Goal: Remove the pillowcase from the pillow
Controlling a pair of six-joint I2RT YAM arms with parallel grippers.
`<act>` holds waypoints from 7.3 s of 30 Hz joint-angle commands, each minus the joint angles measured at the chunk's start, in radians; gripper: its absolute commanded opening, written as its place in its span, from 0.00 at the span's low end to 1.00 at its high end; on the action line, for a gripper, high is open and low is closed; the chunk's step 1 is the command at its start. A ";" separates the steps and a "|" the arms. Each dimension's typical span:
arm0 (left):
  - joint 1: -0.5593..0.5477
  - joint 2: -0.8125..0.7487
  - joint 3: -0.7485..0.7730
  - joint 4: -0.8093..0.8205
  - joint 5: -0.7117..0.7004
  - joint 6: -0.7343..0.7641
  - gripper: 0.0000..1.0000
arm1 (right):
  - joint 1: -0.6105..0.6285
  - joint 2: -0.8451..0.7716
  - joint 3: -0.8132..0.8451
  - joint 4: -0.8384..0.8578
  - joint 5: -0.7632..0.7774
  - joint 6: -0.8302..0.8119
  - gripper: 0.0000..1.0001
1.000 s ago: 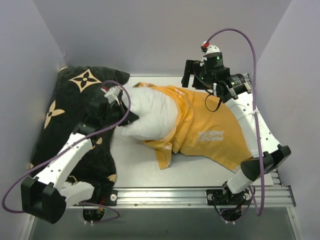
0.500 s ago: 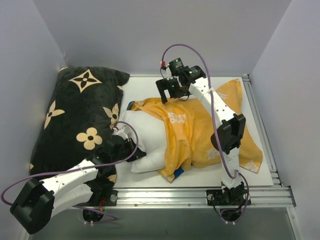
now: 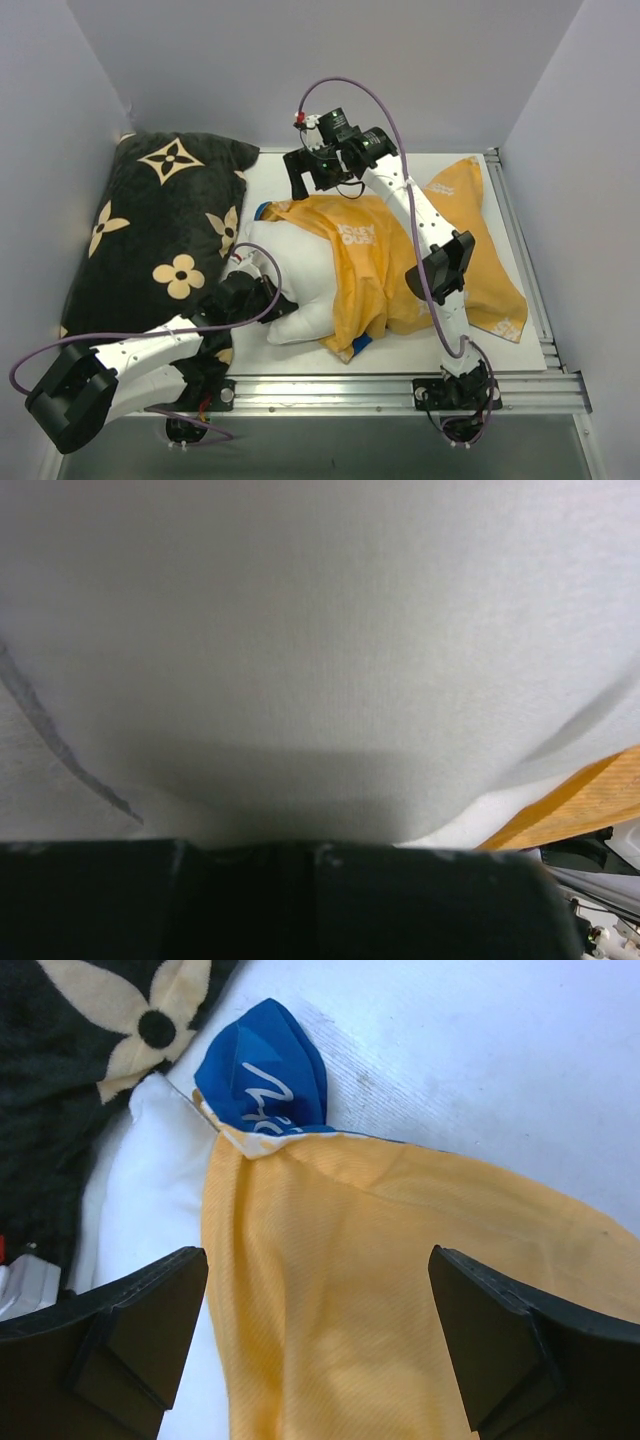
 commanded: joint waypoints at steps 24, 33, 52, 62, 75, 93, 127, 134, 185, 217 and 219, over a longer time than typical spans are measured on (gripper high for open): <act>-0.145 -0.191 0.202 -0.426 -0.167 0.065 0.00 | -0.129 0.072 -0.061 0.063 -0.021 0.142 0.00; -0.185 -0.334 0.400 -0.673 -0.290 0.102 0.00 | -0.329 0.012 -0.070 0.067 0.247 0.274 0.00; 0.161 -0.020 0.809 -0.736 -0.321 0.416 0.00 | -0.282 -0.181 -0.112 0.119 0.194 0.241 0.70; 0.320 0.131 0.912 -0.694 -0.180 0.458 0.00 | -0.098 -0.748 -0.745 0.161 0.388 0.293 0.80; 0.321 0.177 1.023 -0.697 -0.125 0.487 0.00 | 0.301 -0.814 -1.092 0.296 0.675 0.433 0.71; 0.842 0.240 1.325 -0.691 0.154 0.381 0.00 | -0.077 -1.135 -1.391 0.204 0.631 0.406 0.02; 0.582 0.232 1.342 -0.901 -0.325 0.715 0.97 | 0.309 -1.028 -1.584 0.497 0.393 0.501 0.05; 0.163 0.338 1.406 -0.992 -0.617 0.785 0.97 | 0.331 -0.933 -1.563 0.544 0.378 0.494 0.06; 0.292 0.485 1.060 -0.786 -0.221 0.755 0.00 | 0.021 -0.272 -0.422 0.165 0.270 0.294 0.70; 0.367 0.121 1.168 -0.863 -0.330 0.674 0.00 | -0.578 -0.329 -0.540 0.136 0.356 0.399 0.00; 0.367 0.146 1.188 -0.857 -0.332 0.671 0.00 | -0.556 -0.356 -0.552 0.154 0.306 0.393 0.00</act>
